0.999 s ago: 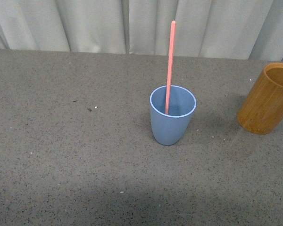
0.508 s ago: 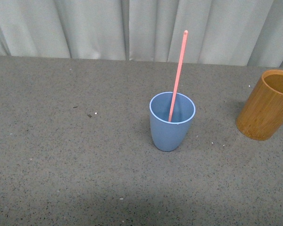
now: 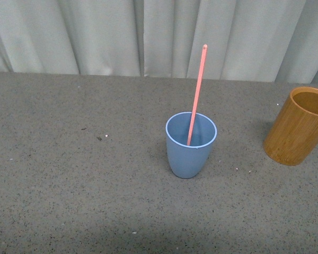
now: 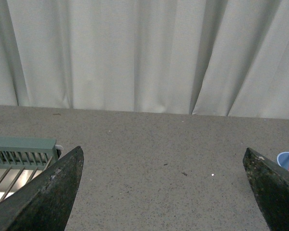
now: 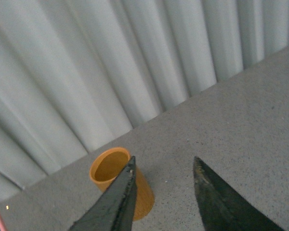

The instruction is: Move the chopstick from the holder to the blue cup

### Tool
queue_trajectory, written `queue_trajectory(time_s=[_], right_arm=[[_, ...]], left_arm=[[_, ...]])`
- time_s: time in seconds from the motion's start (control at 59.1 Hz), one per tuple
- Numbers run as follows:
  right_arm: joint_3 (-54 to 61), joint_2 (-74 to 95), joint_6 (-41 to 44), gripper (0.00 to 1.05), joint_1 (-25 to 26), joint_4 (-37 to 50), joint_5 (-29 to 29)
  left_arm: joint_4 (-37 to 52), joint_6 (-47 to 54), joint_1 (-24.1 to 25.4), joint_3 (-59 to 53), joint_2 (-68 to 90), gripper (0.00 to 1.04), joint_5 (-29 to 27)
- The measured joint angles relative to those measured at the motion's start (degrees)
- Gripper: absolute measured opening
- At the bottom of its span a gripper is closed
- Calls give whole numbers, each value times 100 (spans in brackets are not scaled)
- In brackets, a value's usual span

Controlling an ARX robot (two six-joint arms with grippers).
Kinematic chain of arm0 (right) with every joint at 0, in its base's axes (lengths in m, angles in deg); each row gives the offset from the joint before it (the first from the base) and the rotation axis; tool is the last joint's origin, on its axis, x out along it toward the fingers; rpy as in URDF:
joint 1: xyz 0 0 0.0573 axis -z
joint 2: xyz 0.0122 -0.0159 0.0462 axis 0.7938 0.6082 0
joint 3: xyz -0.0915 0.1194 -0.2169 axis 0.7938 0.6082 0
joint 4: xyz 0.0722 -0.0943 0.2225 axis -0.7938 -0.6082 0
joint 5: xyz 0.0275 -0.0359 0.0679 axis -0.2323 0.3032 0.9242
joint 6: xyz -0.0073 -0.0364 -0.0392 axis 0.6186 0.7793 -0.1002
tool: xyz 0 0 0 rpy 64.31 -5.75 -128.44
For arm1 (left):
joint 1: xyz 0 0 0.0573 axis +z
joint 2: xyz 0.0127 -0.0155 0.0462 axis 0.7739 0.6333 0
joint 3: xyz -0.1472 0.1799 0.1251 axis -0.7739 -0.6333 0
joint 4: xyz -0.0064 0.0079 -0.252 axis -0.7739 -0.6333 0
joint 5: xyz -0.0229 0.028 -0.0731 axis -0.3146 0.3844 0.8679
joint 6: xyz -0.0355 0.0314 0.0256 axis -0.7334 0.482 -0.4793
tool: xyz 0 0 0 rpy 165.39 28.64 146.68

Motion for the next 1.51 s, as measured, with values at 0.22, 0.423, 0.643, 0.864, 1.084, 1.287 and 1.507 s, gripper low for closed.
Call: queue_trajectory(time_s=[0.22, 0.423, 0.643, 0.864, 1.084, 1.287, 1.507], right_arm=[[0, -79, 83, 92, 122, -42, 431], [15, -339, 2135, 57, 1014, -120, 3091], [17, -339, 2562, 17, 1034, -120, 3112], [17, -339, 2647, 3, 1034, -120, 3115], [17, -339, 2643, 42, 1036, -120, 3112], [17, -339, 2643, 88, 1038, -120, 3112], [17, -339, 2643, 95, 1038, -120, 3112]], left_arm=[[0, 0, 0, 0, 0, 98, -2], [0, 0, 0, 0, 0, 98, 4], [0, 0, 0, 0, 0, 98, -2], [0, 0, 0, 0, 0, 98, -2], [0, 0, 0, 0, 0, 98, 0], [0, 0, 0, 0, 0, 98, -2], [0, 0, 0, 0, 0, 98, -2]])
